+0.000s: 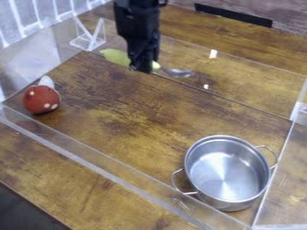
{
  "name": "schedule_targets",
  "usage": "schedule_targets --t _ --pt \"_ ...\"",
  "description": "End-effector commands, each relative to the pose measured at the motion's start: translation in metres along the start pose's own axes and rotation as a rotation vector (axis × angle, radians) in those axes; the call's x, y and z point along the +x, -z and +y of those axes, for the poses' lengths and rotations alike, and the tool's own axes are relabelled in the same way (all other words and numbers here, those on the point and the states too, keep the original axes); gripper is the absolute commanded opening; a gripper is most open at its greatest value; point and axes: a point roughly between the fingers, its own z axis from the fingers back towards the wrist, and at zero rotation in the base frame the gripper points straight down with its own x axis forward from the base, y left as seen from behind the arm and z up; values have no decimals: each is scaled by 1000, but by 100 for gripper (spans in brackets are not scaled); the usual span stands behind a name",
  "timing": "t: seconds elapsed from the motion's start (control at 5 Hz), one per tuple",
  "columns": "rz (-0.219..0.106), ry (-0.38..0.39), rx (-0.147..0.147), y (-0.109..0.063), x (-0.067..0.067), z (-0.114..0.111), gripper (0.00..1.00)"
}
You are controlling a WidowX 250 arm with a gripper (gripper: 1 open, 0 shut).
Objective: Move the green spoon to the left
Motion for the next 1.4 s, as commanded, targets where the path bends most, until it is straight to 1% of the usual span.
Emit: schedule_targets --t 0.0,0.2,0.4,0.6,0.8,1.2 --pt "-24 -59 -81 -37 30 -9 0" --pt "-42 -98 -75 -32 46 -5 0" --pt "-67 -152 -70 -25 68 -2 0" --pt "-78 -160 -88 -18 87 -12 0" --pt "-70 -138 -91 -18 84 -12 0" --pt "-104 -248 -71 -12 51 14 0"
